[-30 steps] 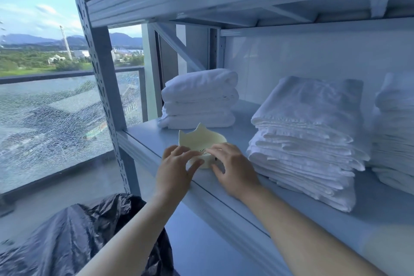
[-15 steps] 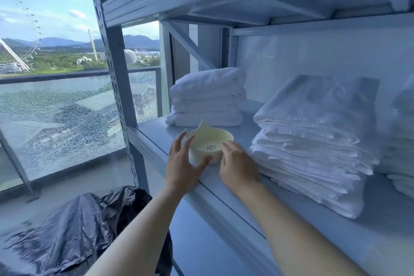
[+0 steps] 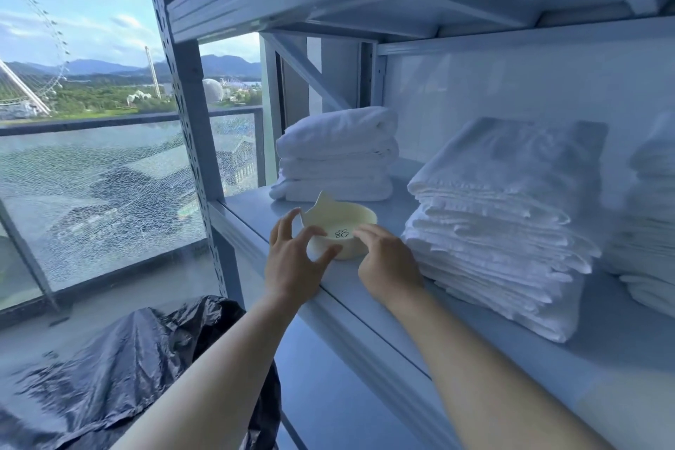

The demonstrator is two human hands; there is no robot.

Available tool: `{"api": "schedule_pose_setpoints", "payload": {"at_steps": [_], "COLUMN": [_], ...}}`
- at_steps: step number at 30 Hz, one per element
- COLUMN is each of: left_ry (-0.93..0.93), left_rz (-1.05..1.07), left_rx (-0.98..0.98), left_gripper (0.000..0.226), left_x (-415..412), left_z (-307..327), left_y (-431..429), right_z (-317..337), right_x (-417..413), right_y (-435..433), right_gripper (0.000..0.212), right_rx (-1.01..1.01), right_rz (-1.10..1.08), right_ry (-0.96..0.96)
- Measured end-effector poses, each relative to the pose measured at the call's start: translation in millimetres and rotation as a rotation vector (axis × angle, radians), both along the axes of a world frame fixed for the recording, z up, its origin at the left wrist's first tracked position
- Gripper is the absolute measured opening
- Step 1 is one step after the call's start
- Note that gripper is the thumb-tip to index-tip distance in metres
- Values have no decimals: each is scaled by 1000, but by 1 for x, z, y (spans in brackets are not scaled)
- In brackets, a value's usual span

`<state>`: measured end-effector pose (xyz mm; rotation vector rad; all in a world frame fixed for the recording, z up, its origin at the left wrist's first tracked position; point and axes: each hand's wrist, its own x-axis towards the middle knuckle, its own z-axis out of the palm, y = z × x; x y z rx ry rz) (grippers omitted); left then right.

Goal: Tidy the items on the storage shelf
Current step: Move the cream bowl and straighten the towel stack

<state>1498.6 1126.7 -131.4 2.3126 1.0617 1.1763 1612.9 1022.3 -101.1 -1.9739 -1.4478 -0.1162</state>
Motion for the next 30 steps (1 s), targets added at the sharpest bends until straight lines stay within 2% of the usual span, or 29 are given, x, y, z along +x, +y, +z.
{"api": "schedule_pose_setpoints", "payload": {"at_steps": [4,7,10,12,14,17,22,25,28,30], "left_ry": [-6,56,122,177,206,198,151,138,177,145], "left_rz": [-29,-89,-116,-122,-129,-150,-197,-195,-214,-232], "left_rx": [-3,39,43,49,40,54,93,80,85,87], "left_gripper": [25,39,54,56,57,56,58,59,48,41], "left_x": [-7,-19,-28,-30,-30,-29,-31,-30,-26,-23], "left_z": [2,7,11,12,13,11,9,16,20,18], "left_y": [-5,-1,7,13,18,17,13,22,28,27], "right_z": [2,2,3,3,2,0,-4,-8,-8,-7], "right_x": [-1,-1,-4,-6,-6,-2,-2,-3,-1,-2], "right_y": [2,2,-4,-4,-2,2,-1,1,4,4], "right_gripper": [58,61,48,38,38,51,50,50,55,54], "right_rx": [-162,-123,9,-37,-110,-220,-101,-152,-212,-170], "right_rz": [49,56,41,43,66,68,55,77,41,23], "right_ry": [17,13,28,29,31,18,9,6,11,6]}}
